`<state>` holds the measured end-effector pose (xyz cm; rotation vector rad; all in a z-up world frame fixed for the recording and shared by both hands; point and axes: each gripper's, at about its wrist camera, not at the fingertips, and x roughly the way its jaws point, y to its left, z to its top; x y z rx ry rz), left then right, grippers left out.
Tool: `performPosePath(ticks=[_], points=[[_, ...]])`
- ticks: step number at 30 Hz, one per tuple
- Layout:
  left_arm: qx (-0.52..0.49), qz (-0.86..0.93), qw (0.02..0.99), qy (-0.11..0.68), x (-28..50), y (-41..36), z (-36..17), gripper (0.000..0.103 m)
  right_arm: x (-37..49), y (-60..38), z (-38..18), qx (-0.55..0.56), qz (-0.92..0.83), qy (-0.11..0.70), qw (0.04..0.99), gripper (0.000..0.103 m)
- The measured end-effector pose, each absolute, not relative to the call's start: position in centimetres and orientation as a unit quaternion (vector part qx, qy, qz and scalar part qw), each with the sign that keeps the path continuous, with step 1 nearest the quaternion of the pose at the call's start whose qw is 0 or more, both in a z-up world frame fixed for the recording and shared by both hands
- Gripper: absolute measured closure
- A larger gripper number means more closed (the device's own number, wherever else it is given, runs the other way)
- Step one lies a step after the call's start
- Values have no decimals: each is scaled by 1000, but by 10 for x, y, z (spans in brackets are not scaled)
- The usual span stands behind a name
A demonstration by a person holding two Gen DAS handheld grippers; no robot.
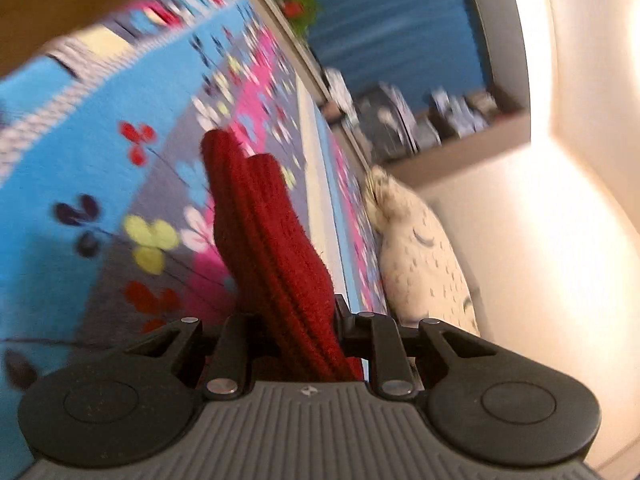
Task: Fold small clothes
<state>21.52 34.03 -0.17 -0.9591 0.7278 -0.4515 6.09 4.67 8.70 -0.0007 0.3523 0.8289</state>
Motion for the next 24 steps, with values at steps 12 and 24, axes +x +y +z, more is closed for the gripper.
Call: performPosePath(ticks=[12, 24], points=[[-463, -100, 849, 234, 179, 324, 10, 23, 101, -93, 52, 169, 239, 285, 913, 86], [-132, -215, 927, 278, 126, 109, -14, 60, 92, -265, -22, 336, 21, 361, 870, 87]])
